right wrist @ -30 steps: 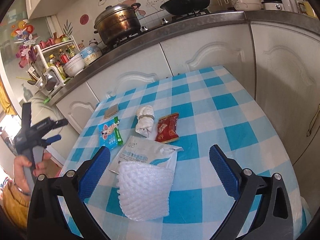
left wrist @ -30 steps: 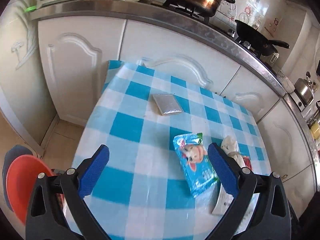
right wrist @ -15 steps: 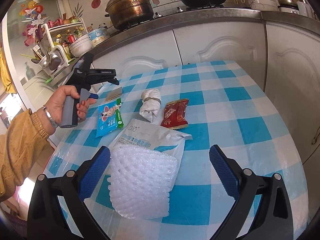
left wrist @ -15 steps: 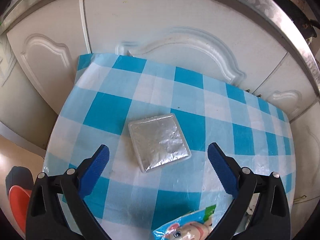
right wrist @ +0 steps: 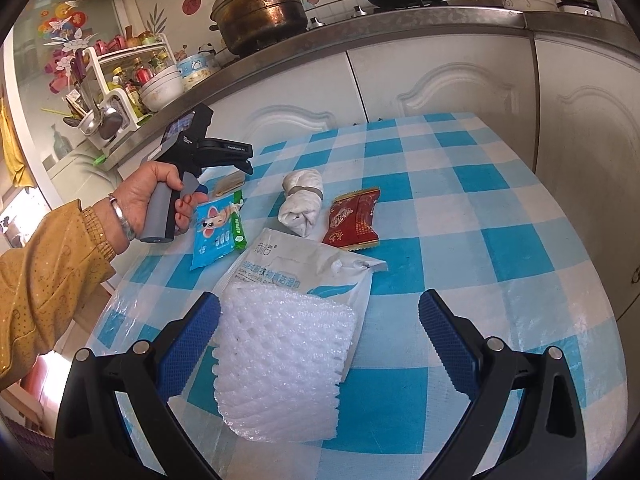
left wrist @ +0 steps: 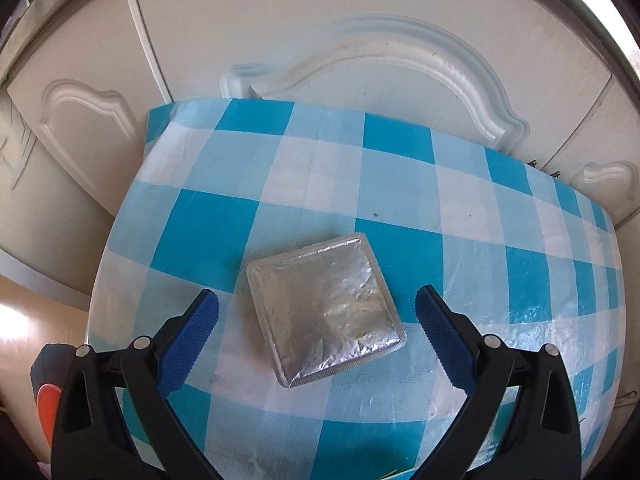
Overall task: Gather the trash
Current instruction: 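Grasp the silver foil packet with left tool while right tool grasps the white foam net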
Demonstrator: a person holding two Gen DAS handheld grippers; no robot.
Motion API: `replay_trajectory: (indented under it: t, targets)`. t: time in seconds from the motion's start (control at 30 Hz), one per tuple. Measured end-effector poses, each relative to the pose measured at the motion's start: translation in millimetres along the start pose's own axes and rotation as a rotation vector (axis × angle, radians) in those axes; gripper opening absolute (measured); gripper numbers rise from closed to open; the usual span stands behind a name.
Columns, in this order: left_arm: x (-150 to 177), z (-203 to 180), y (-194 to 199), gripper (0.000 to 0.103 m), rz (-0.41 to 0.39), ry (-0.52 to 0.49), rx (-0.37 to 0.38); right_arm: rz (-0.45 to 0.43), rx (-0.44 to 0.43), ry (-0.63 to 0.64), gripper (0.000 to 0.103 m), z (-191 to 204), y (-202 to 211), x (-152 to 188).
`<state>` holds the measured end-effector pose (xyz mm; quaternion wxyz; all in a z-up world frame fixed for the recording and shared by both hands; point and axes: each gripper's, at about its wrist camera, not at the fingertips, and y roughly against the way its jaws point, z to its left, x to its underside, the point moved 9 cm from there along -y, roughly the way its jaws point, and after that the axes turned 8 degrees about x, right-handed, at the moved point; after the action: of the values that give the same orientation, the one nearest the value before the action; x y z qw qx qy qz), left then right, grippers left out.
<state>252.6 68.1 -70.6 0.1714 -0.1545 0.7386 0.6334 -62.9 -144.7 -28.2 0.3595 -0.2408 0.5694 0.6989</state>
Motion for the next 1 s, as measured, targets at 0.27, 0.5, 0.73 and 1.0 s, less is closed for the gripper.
replay_trajectory:
  t: [0.27, 0.5, 0.73, 1.0]
  targets:
    - [1, -1, 2, 0.09, -0.024, -0.031, -0.036, 0.004, -0.005, -0.001, 0.098, 0, 1, -1]
    - [4, -4, 13, 0.066, -0.038, -0.038, -0.025, 0.006, -0.015, 0.0, 0.098, 0, 3, -2]
    - [13, 2, 28, 0.064, -0.067, -0.027, 0.015, 0.029, -0.049, 0.041, 0.098, 8, 3, 2]
    - [20, 15, 76, 0.064, -0.179, -0.035, 0.045, 0.081, -0.156, 0.048, 0.098, 31, 0, 16]
